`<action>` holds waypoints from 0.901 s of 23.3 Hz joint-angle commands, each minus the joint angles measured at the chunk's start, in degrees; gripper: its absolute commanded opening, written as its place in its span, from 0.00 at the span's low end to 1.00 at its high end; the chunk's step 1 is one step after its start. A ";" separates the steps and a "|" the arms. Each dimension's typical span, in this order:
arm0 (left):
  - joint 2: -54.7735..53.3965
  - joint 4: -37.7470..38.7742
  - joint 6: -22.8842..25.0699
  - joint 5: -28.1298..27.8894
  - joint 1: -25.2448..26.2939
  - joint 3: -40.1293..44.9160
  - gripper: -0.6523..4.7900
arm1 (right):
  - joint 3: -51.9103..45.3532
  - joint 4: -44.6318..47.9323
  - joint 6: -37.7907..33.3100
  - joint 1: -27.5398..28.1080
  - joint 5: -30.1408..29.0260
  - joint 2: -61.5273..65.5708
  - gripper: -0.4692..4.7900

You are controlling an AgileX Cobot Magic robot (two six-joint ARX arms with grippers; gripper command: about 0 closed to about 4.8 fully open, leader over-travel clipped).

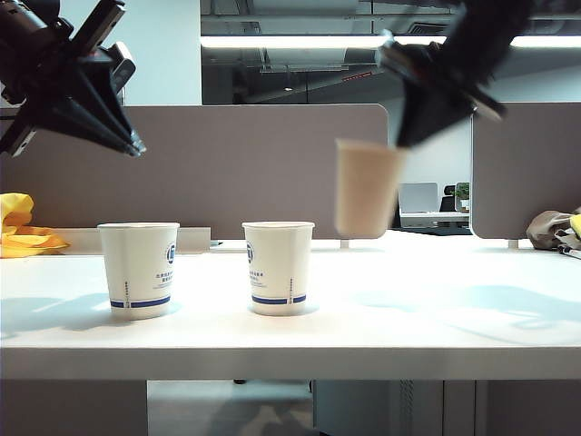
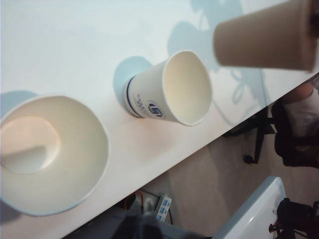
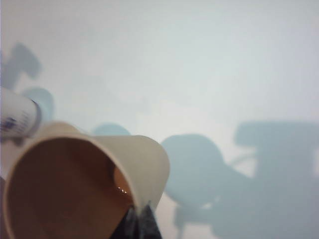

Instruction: Pick up all the paper cups on the table one by one and stack them together.

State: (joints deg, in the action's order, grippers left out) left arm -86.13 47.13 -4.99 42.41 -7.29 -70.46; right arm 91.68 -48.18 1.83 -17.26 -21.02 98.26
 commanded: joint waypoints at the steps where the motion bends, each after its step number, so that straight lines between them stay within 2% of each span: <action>1: 0.31 -0.57 0.31 -2.64 0.15 -0.13 0.11 | 5.84 -1.40 0.15 -2.56 -0.26 -0.42 0.08; 7: 0.31 -0.55 0.26 -8.63 0.13 -0.13 0.11 | 10.73 -1.05 0.15 -8.37 2.97 -0.37 0.08; 13: 0.28 -1.05 0.26 -9.97 0.15 -0.13 0.11 | 10.71 -2.25 0.15 -12.26 5.25 1.62 0.08; 15: 0.28 -1.14 0.22 -12.87 0.13 -0.13 0.11 | 10.71 -3.32 0.17 -13.64 8.50 3.19 0.08; 21: 0.15 -2.45 0.02 -15.54 0.13 -0.09 0.11 | 10.69 -5.42 0.15 -14.88 7.87 5.73 0.08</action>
State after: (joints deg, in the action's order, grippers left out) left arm -86.13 45.60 -4.93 27.29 -7.27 -70.43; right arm 102.06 -54.00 1.83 -31.99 -13.04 104.20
